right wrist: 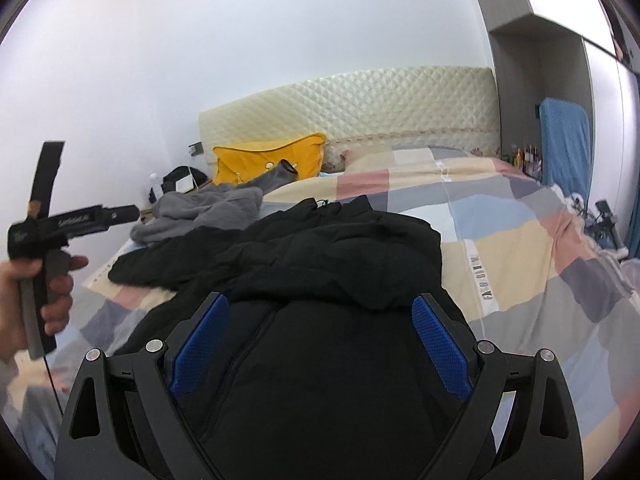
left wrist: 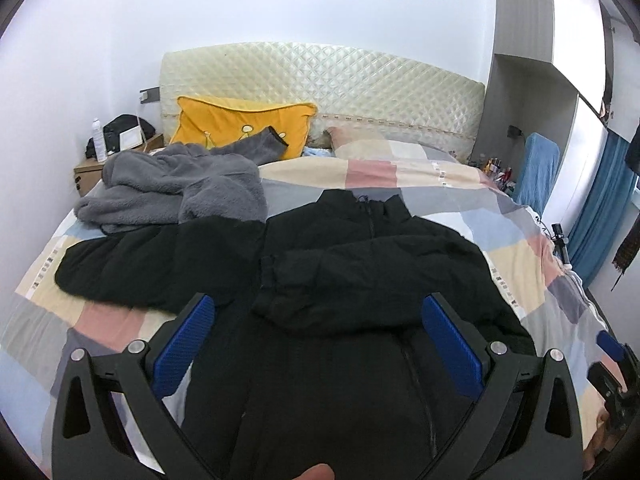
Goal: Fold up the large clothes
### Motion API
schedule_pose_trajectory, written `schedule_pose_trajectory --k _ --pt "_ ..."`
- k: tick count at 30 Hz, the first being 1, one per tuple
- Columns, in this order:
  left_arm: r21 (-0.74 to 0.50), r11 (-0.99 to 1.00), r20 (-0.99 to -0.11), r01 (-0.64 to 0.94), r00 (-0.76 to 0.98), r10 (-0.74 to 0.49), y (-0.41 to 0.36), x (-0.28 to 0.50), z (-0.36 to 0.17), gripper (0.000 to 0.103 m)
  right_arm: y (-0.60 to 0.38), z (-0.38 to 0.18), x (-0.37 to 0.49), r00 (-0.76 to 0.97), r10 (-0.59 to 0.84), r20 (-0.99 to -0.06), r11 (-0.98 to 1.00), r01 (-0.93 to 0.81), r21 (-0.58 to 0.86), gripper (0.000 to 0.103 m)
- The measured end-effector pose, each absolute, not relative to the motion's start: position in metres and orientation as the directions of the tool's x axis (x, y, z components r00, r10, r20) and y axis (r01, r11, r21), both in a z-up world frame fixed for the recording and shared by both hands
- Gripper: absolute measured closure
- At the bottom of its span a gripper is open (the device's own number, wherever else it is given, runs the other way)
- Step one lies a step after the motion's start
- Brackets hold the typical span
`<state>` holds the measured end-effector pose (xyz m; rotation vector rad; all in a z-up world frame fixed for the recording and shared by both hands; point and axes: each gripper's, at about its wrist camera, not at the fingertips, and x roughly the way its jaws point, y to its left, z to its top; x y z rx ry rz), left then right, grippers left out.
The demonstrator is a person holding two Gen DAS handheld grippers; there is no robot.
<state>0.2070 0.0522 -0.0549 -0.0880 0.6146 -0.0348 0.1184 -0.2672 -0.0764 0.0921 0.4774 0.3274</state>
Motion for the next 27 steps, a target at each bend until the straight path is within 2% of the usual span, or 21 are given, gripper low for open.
schedule_pose_trajectory --k 5,10,16,21,27 --pt "-0.093 0.996 -0.585 -0.010 0.810 -0.047 0.067 0.191 -0.058 0.000 -0.270 -0.082 0.081 0.862 0.307 -0.404 0.952 -0.275 0.137 0.010" --pt "-0.067 0.997 -0.608 -0.029 0.794 -0.018 0.087 0.193 -0.062 0.000 -0.278 -0.080 0.055 0.899 0.275 -0.342 0.961 -0.249 0.118 0.005" --pt "-0.071 0.992 -0.626 -0.104 0.779 0.037 0.136 0.204 -0.055 0.000 -0.276 -0.089 0.061 0.873 0.323 -0.364 0.945 -0.279 0.169 0.003" --pt "-0.013 0.979 -0.569 -0.205 0.807 0.161 0.191 0.209 -0.026 0.000 -0.273 -0.094 0.068 0.877 0.301 -0.374 0.953 -0.259 0.158 0.001" --pt "0.017 0.945 -0.557 -0.327 0.782 0.280 0.265 0.228 -0.001 0.000 -0.273 -0.100 0.074 0.879 0.275 -0.389 0.960 -0.231 0.157 0.000"
